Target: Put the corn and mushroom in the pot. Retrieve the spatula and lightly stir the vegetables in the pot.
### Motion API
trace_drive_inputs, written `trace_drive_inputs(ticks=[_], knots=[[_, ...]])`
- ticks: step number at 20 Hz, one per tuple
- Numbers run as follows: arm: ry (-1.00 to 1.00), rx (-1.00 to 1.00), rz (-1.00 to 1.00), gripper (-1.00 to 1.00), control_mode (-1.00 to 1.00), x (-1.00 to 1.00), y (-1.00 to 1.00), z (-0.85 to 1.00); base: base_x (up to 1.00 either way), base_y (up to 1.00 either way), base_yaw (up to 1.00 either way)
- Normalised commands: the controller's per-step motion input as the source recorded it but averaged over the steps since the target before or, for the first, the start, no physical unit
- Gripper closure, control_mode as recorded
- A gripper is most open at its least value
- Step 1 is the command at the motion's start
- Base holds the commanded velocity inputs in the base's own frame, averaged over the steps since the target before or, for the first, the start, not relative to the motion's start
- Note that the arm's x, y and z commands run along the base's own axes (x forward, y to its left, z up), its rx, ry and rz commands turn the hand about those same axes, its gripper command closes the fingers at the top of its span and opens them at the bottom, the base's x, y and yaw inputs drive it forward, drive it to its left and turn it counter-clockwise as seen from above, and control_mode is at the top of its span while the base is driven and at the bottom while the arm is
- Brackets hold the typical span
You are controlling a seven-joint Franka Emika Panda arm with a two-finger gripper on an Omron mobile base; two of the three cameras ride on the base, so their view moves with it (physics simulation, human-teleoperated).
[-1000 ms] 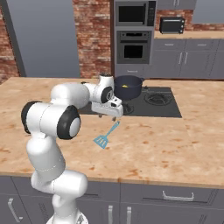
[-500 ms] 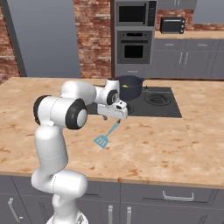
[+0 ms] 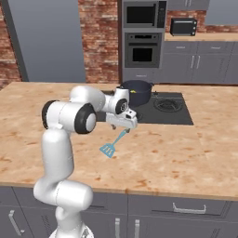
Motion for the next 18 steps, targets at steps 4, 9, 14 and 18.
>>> trace_drive_inputs(ticks=[4,9,14,18], knots=[[0.03,0.00,0.00,-1.00,-1.00,0.36,0.03,-0.27,0.00,0.00,0.00],[0.00,-0.02,0.00,-1.00,-1.00,0.12,0.00,-0.29,0.00,0.00,0.00],[0.00,-0.02,0.00,-1.00,-1.00,0.17,0.00,-0.25,0.00,0.00,0.00],[0.00,0.00,0.00,-1.00,-1.00,0.27,0.00,-0.24,0.00,0.00,0.00]])
